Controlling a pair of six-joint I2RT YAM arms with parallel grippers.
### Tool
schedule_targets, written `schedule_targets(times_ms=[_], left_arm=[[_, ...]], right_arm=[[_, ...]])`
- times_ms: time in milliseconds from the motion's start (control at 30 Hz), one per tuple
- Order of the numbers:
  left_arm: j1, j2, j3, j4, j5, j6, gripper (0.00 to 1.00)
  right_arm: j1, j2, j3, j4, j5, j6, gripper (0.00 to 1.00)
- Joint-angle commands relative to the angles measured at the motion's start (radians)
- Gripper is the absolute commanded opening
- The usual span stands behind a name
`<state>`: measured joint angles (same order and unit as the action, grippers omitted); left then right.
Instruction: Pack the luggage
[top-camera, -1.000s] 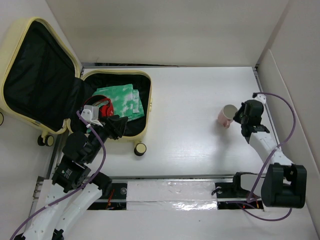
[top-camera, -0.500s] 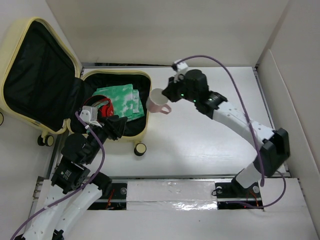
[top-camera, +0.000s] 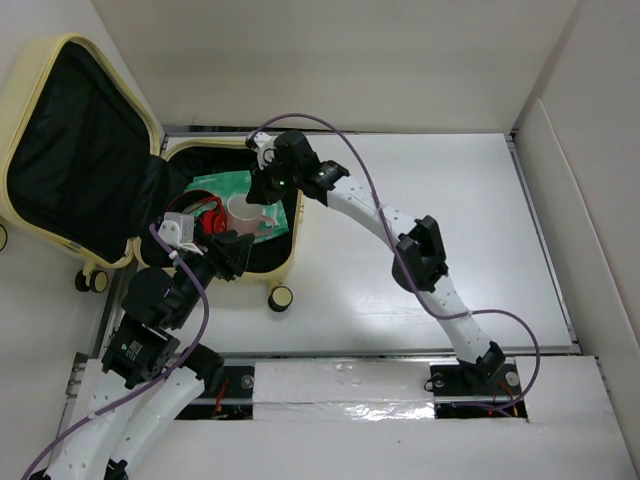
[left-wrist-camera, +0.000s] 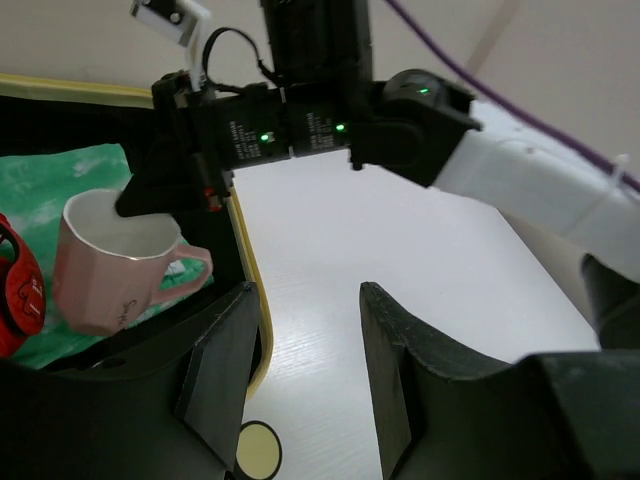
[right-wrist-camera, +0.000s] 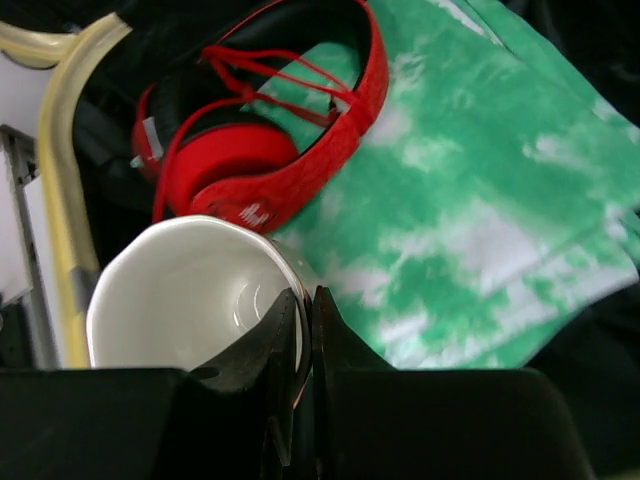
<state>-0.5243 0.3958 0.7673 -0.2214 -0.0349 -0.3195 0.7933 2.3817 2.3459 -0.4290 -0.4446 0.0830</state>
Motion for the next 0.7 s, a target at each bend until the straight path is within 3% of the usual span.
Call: schedule_targets(times_ms=[0,100,133,233,267,367,467,633,667], left_arm=[[-0.005,-0.002,0.018,0.037,0.0,-0.004,0.42],[-0.005,0.005,0.018,0.037,-0.002,-0.004,0.42],[-0.005,0.008,0.02,0.036,-0.002,-0.004,0.42],[-0.005,0.018,0.02,0.037,-0.003,-0.004,0.42],[-0.005,0.024,0.02,0.039,-0.005,-0.004,0.42],[-0.005,0.035,0.02,0.039,-0.011,-0.004,0.42],[-0.005,0.046,0.021,0.039,-0.023,-0.004,0.42],[-0.005,0.064,0.023,0.037,-0.071,-0.003,0.42],[-0.005,0.067,0.021,0.039,-0.08,-0.003,0.42]], right_arm=[[-0.052,0.116,0.225,0.028,-0.111,0.061,0.0],[-0.107,0.165,0.202,0.169,-0.103,0.197,0.0],[-0.118,0.166,0.181,0.205,-0.065,0.248,0.04],[-0.129,0.162,0.15,0.277,0.044,0.277,0.28],[-0.129,0.159,0.162,0.294,0.062,0.282,0.44],[-0.129,0.119,0.161,0.328,0.121,0.288,0.73],[-0.138,0.076,0.136,0.372,0.147,0.285,0.87],[-0.147,-0.067,0.021,0.384,0.147,0.233,0.91],[-0.147,-0.106,-0.034,0.41,0.142,0.219,0.84]])
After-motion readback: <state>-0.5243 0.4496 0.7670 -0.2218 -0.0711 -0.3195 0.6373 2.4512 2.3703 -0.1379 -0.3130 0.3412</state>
